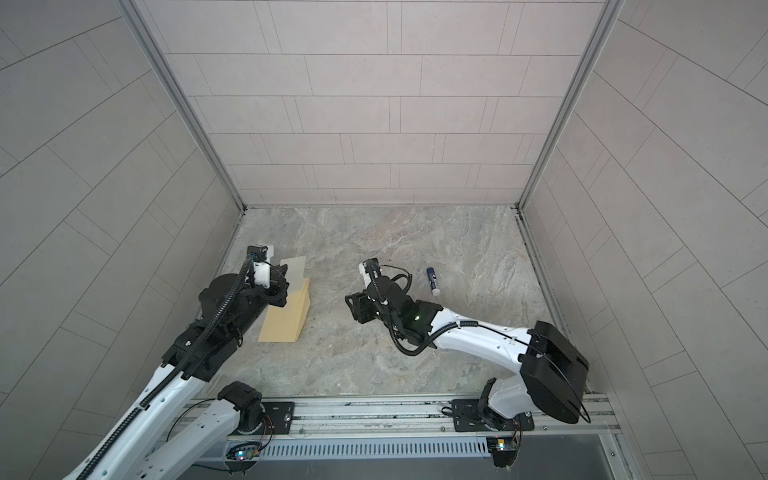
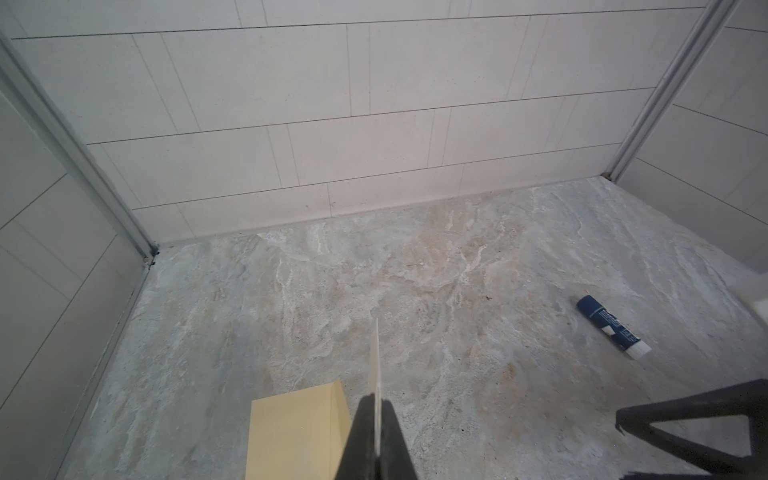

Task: Place the letter into the envelope and seal it
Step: 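Carry the letter with the left gripper toward the envelope while right approaches envelope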

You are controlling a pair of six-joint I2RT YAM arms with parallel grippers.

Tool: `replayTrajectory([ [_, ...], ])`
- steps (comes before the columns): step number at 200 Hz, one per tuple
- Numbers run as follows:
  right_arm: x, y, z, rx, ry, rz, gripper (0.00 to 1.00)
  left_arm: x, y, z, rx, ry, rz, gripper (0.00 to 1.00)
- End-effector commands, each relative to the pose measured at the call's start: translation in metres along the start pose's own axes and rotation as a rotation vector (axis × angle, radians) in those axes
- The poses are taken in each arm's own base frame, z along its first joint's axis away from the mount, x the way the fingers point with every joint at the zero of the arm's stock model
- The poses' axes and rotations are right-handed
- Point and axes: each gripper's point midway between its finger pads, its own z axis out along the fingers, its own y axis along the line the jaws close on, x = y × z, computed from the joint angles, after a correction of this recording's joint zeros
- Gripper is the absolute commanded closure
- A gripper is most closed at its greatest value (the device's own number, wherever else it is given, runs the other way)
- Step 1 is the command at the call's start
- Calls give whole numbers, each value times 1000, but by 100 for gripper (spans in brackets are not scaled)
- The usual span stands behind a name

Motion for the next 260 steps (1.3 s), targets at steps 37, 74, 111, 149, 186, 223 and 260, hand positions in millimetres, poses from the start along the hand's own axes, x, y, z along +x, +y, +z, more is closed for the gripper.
replayTrajectory([
  [37, 5, 42, 69, -109, 16, 215, 42, -1, 34, -8, -182, -37, -30, 100],
  [74, 16, 50, 105, -117, 48, 273, 41, 1, 39, -13, -207, -65, -35, 100],
  [111, 29, 46, 133, -89, 70, 309, 42, 1, 41, -15, -215, -71, -33, 100],
  [149, 40, 44, 158, -69, 93, 333, 47, 2, 41, -16, -214, -73, -30, 100],
  [186, 49, 42, 177, -51, 106, 353, 52, 2, 40, -16, -210, -72, -30, 100],
  [223, 55, 42, 194, -43, 123, 371, 59, 3, 40, -15, -206, -71, -31, 100],
  [260, 61, 40, 204, -31, 136, 382, 73, 2, 39, -16, -196, -78, -40, 100],
])
